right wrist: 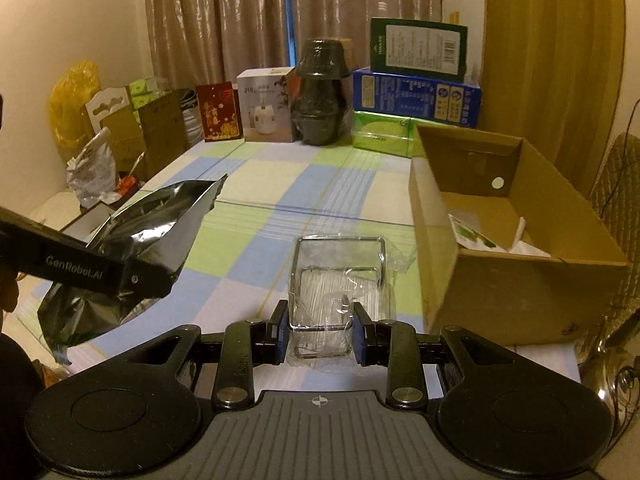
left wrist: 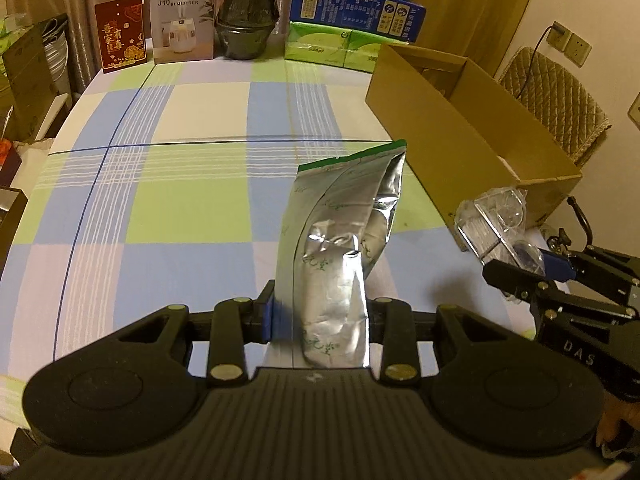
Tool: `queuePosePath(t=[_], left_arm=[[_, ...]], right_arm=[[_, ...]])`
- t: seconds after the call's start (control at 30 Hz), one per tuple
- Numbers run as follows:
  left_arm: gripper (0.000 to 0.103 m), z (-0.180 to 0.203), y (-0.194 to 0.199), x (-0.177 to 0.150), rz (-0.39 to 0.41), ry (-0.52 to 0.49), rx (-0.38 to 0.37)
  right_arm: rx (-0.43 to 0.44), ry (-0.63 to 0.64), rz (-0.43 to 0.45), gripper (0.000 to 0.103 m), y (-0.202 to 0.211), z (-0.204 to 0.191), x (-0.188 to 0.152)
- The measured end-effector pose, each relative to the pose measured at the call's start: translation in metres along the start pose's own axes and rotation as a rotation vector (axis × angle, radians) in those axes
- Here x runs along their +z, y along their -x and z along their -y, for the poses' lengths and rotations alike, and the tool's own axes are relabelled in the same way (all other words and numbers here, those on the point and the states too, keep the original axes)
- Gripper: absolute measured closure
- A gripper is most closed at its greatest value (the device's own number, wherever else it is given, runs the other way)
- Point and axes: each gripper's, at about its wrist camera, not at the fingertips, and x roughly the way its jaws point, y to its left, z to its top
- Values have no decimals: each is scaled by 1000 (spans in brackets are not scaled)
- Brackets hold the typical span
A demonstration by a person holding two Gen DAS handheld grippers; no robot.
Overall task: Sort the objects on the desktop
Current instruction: 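Carry the plastic holder and foil bag with both tools over the cardboard box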
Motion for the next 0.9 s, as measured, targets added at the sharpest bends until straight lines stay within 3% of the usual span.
queuePosePath(t=[0.9], left_arm=[[74, 61, 16, -5, 40, -9, -62]], right_arm=[[-101, -68, 44, 75, 47, 53, -9]])
